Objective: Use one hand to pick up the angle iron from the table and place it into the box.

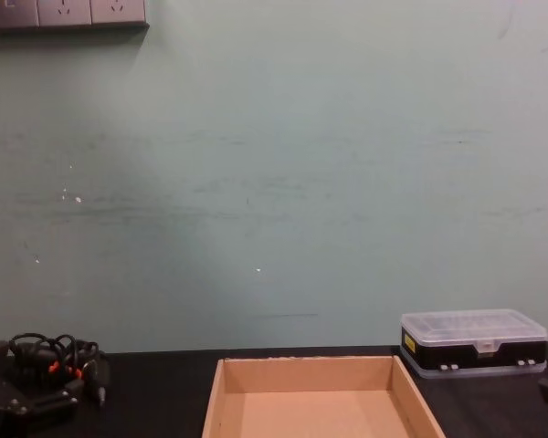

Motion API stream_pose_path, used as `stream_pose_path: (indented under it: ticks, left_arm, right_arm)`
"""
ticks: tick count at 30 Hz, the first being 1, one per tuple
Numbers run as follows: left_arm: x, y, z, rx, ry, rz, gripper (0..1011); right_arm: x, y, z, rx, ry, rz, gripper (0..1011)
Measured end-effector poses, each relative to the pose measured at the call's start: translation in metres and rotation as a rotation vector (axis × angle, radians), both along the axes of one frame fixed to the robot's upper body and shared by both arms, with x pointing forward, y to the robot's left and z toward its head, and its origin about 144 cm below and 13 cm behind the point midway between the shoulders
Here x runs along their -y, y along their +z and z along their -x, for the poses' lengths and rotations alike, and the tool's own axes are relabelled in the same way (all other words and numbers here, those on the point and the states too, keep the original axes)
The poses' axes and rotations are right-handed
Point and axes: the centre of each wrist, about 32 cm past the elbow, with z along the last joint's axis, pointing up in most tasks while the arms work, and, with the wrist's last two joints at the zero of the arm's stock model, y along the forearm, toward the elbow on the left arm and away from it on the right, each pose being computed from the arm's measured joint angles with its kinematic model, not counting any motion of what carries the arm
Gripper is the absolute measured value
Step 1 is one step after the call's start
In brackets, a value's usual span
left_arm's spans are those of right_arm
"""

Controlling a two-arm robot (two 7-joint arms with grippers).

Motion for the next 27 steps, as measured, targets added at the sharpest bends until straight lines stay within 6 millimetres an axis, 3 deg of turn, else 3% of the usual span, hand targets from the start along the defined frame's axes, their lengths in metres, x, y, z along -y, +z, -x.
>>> stream_pose_path:
  ticks: [20, 27]
  left_arm:
    - [0.0, 0.0, 0.0, 0.0, 0.0, 0.0, 1011]
    - [0.0, 0.0, 0.0, 0.0, 0.0, 0.0, 1011]
  right_arm:
    - [0.0, 0.001, 0.001, 0.002, 0.005, -0.002, 1000]
    - [-0.003, 0.014, 0.014, 0.017, 0.066, -0.021, 1000]
